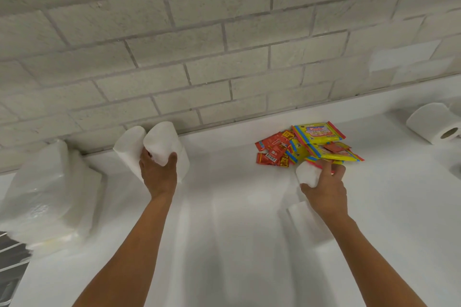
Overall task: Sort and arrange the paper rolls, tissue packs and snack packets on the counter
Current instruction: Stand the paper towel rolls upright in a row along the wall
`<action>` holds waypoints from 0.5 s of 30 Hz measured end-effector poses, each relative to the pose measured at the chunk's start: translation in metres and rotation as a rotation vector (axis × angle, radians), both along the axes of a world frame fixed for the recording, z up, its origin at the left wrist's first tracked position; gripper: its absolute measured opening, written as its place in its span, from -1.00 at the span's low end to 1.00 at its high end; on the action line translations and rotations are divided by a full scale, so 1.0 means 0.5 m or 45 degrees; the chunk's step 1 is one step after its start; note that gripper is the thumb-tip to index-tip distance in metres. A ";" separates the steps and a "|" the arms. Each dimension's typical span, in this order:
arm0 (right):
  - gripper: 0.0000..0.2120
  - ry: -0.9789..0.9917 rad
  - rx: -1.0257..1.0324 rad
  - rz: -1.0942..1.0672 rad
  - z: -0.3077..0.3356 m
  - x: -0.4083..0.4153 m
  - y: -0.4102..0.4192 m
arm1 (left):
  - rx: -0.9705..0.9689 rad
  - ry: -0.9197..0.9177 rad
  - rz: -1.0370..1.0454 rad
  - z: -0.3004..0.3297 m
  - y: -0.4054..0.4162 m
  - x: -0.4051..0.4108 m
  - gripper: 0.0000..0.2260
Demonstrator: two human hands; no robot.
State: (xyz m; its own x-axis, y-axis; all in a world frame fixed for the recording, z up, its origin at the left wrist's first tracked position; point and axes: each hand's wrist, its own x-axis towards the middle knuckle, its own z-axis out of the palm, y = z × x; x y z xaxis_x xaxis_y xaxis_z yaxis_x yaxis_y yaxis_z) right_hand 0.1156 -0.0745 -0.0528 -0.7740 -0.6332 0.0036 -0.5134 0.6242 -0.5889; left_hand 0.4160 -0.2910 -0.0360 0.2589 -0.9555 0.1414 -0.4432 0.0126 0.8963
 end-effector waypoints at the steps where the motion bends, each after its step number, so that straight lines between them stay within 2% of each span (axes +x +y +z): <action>1: -0.35 0.012 0.004 0.003 -0.002 0.001 -0.002 | 0.010 0.004 -0.008 -0.003 0.006 0.001 -0.33; 10: -0.32 -0.006 -0.106 0.046 -0.010 0.014 0.004 | 0.100 0.055 -0.056 -0.037 0.106 0.010 -0.32; 15: -0.41 -0.065 -0.185 0.070 -0.003 0.043 0.008 | 0.110 0.083 -0.123 -0.045 0.178 0.006 -0.33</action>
State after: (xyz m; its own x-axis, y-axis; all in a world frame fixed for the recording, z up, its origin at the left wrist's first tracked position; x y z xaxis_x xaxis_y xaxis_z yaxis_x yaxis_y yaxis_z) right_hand 0.1369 -0.0706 -0.0545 -0.7398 -0.6702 0.0599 -0.5116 0.5025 -0.6970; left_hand 0.4192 -0.2019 -0.0584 0.1711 -0.9843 0.0434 -0.3847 -0.0261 0.9227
